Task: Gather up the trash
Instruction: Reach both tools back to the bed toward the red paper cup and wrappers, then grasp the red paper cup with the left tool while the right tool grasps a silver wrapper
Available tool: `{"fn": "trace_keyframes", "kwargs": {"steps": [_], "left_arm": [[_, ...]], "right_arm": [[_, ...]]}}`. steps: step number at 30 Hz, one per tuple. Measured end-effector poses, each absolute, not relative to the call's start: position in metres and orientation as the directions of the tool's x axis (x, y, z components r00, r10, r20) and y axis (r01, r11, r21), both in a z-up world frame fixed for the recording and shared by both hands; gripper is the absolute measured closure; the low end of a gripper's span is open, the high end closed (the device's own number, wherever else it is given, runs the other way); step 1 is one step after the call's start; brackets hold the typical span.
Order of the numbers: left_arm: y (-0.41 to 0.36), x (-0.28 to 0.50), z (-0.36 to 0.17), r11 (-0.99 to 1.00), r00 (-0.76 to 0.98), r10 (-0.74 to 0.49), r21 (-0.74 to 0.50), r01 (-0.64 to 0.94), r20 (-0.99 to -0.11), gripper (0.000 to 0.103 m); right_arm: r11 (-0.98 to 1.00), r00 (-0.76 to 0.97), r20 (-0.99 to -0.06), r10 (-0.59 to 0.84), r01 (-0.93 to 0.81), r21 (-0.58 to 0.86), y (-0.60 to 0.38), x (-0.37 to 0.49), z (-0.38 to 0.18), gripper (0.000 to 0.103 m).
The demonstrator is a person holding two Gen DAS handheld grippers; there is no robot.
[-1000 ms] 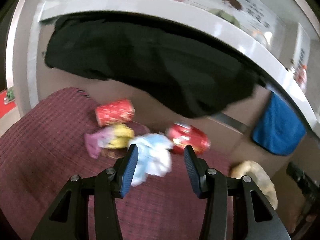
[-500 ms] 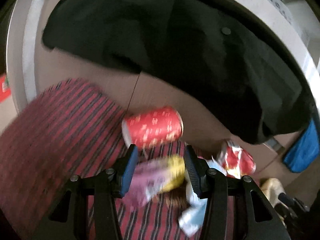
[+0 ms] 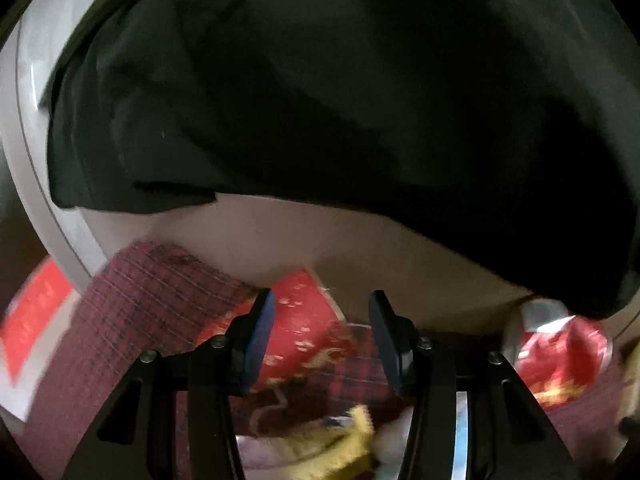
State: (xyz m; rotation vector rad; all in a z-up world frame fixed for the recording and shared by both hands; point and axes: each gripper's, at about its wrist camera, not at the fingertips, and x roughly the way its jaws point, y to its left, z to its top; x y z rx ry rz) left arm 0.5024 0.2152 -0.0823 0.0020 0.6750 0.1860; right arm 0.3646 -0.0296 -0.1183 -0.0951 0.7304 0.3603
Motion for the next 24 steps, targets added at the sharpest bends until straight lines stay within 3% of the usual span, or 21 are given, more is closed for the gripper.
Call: {"fn": "trace_keyframes", "kwargs": {"steps": [9,11,17,24], "left_arm": [[0.289,0.461,-0.088,0.976,0.748,0.174,0.011,-0.217,-0.640,0.054],[0.309,0.449,-0.094,0.971,0.741,0.176,-0.009,-0.239,-0.649,0.059],[0.330,0.437,-0.112,0.960,0.704,0.141,-0.076,-0.268,-0.696,0.098],[0.323,0.383,-0.082,0.979,0.794,0.085,-0.100,-0.180,-0.601,0.100]], "right_arm": [[0.928,0.676,-0.668,0.311,-0.367,0.061,-0.025,0.368,-0.114,0.058],[0.924,0.672,-0.669,0.316,-0.377,0.057,-0.020,0.367,-0.114,0.058],[0.911,0.664,-0.670,0.331,-0.410,0.044,-0.004,0.359,-0.110,0.058],[0.886,0.653,-0.662,0.368,-0.462,0.036,0.018,0.356,-0.094,0.058]]}}
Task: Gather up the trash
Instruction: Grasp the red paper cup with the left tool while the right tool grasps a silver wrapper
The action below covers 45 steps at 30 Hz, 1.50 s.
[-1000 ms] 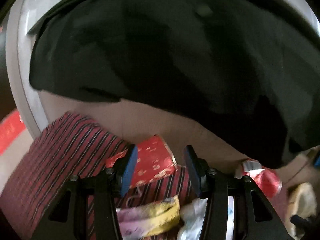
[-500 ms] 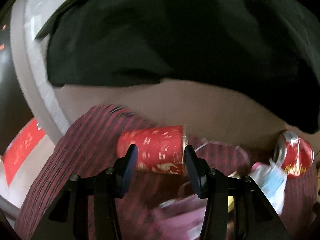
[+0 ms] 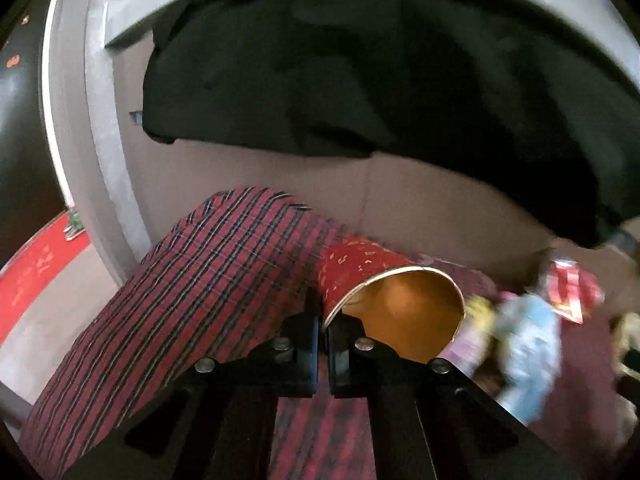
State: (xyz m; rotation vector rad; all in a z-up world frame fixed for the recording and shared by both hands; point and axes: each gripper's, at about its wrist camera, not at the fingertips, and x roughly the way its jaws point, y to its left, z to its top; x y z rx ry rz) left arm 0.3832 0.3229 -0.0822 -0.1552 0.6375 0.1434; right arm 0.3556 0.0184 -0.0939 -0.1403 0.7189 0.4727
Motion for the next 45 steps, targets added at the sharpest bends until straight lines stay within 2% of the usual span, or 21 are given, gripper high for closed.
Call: {"fn": "trace_keyframes", "kwargs": {"steps": [5,12,17,22,25,29,35,39,45], "left_arm": [[0.318,0.331,-0.071,0.983,0.798,0.013,-0.138,-0.120,-0.602,0.100],[0.346,0.275,-0.084,0.963,0.772,-0.029,-0.224,-0.148,-0.635,0.100],[0.369,0.255,-0.094,0.948,0.779,-0.033,-0.267,-0.175,-0.626,0.100],[0.382,0.244,-0.097,0.935,0.793,-0.044,-0.305,-0.182,-0.608,0.100],[0.388,0.240,-0.098,0.920,0.802,-0.073,-0.351,-0.176,-0.593,0.100],[0.387,0.237,-0.099,0.906,0.804,-0.123,-0.396,-0.147,-0.581,0.100],[0.368,0.234,-0.090,0.903,0.819,-0.169,-0.420,-0.095,-0.549,0.100],[0.357,0.234,-0.084,0.909,0.823,-0.172,-0.409,-0.079,-0.542,0.100],[0.352,0.234,-0.079,0.918,0.823,-0.152,-0.386,-0.087,-0.547,0.100]], "right_arm": [[0.844,0.619,-0.657,0.430,-0.533,0.051,0.060,0.363,-0.086,0.058],[0.803,0.596,-0.664,0.451,-0.596,0.009,0.132,0.382,-0.088,0.058],[0.825,0.578,-0.663,0.475,-0.555,0.107,0.182,0.423,-0.085,0.059],[0.842,0.486,-0.758,0.435,-0.517,0.152,0.217,0.470,-0.105,0.059],[0.807,0.402,-0.796,0.453,-0.564,0.175,0.214,0.462,-0.118,0.062],[0.767,0.393,-0.798,0.456,-0.628,0.129,0.188,0.425,-0.107,0.063],[0.795,0.359,-0.839,0.408,-0.591,0.134,0.126,0.389,-0.104,0.068],[0.804,0.449,-0.812,0.372,-0.594,0.040,0.100,0.363,-0.092,0.064],[0.727,0.491,-0.750,0.444,-0.686,-0.019,0.105,0.343,-0.071,0.061]]}}
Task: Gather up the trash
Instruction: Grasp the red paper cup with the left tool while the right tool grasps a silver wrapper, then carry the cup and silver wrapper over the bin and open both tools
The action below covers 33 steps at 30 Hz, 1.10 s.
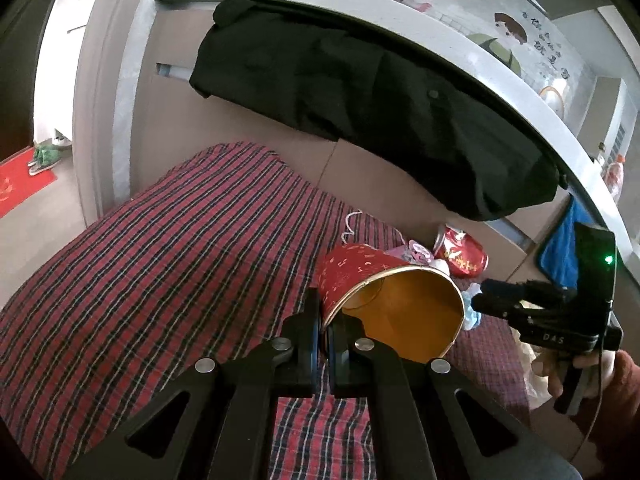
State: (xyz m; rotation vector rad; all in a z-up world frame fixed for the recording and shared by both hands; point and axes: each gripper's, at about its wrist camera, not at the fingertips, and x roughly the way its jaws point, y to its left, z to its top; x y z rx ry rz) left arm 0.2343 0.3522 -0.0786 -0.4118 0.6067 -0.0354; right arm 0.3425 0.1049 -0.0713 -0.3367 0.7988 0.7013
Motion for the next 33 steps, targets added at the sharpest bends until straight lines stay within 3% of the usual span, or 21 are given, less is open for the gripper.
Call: {"fn": "trace_keyframes", "kwargs": {"steps": [8,13,14,16,19,21,27,33], "left_arm": [[0.365,0.229,-0.082,0.920,0.816,-0.122,-0.373,-0.121,-0.565,0.100],[0.370,0.232,-0.087,0.914,0.810,-0.122,-0.384,-0.133,-0.573,0.100],[0.370,0.233,-0.089,0.914,0.808,-0.122,-0.383,-0.135,-0.576,0.100],[0.369,0.233,-0.090,0.913,0.806,-0.121,-0.383,-0.138,-0.579,0.100],[0.367,0.234,-0.090,0.911,0.805,-0.125,-0.388,-0.139,-0.580,0.100],[0.361,0.235,-0.088,0.913,0.807,-0.125,-0.386,-0.135,-0.577,0.100],[0.328,0.238,-0.069,0.925,0.827,-0.147,-0.372,-0.080,-0.543,0.100],[0.272,0.235,-0.038,0.949,0.857,-0.153,-0.314,-0.011,-0.492,0.100]], "right_arm": [[0.628,0.500,-0.744,0.443,-0.765,-0.140,0.159,0.375,-0.077,0.061],[0.581,0.388,-0.805,0.449,-0.811,-0.066,0.189,0.411,-0.100,0.061],[0.580,0.365,-0.814,0.452,-0.814,-0.044,0.194,0.416,-0.106,0.062],[0.588,0.331,-0.829,0.451,-0.809,-0.003,0.203,0.419,-0.119,0.078],[0.641,0.347,-0.818,0.459,-0.767,0.034,0.201,0.416,-0.119,0.083],[0.666,0.371,-0.796,0.478,-0.744,0.053,0.189,0.407,-0.109,0.097],[0.719,0.460,-0.719,0.522,-0.691,0.080,0.135,0.372,-0.063,0.097],[0.793,0.579,-0.660,0.479,-0.608,0.041,0.071,0.333,-0.025,0.097]]}}
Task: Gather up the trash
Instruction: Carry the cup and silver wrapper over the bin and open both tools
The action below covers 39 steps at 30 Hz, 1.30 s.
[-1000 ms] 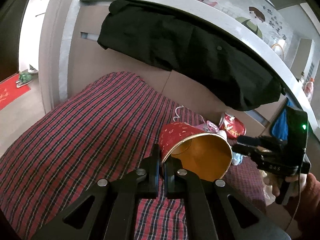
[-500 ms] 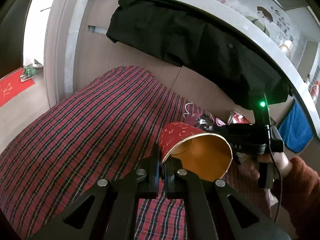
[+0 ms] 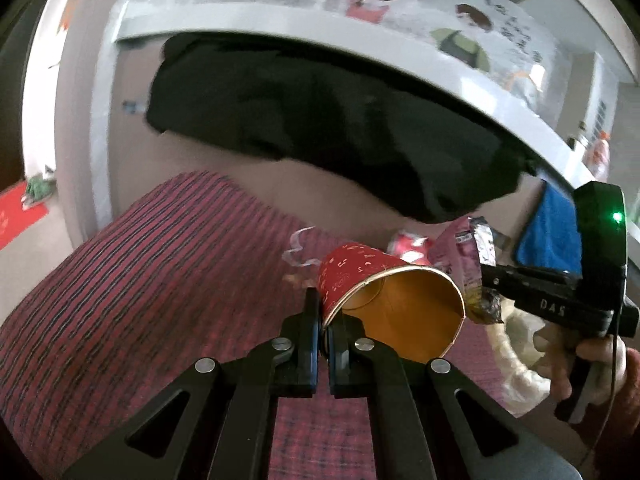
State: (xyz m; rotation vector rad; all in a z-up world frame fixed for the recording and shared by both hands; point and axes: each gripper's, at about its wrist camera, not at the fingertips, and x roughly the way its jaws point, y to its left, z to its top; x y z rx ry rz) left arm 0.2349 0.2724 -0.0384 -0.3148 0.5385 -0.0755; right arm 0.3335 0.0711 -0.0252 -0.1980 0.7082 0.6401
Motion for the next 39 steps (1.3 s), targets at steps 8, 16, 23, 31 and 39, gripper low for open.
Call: {"fn": "trace_keyframes", "kwargs": {"steps": [8,16,23,31,39], "left_arm": [[0.181,0.230,0.005,0.970,0.887,-0.182,-0.227,0.091,-0.424,0.100],[0.092,0.227,0.031,0.971,0.910,-0.216,-0.172,0.164,-0.353,0.100],[0.006,0.232,0.035,0.957,0.894,-0.288,-0.144,0.253,-0.344,0.100],[-0.053,0.237,0.017,0.948,0.865,-0.319,-0.110,0.300,-0.387,0.100],[-0.080,0.248,-0.005,0.950,0.847,-0.307,-0.081,0.303,-0.433,0.100]], "right_arm": [[0.848,0.711,-0.563,0.421,-0.528,-0.033,-0.012,0.284,0.009,0.097],[0.919,0.825,-0.465,0.323,-0.390,-0.053,-0.104,0.250,0.037,0.097],[0.967,0.871,-0.433,0.234,-0.254,0.012,-0.181,0.236,0.042,0.096],[0.989,0.883,-0.446,0.146,-0.141,0.045,-0.234,0.231,0.023,0.096],[0.994,0.876,-0.468,0.113,-0.095,0.062,-0.258,0.233,0.003,0.095]]}}
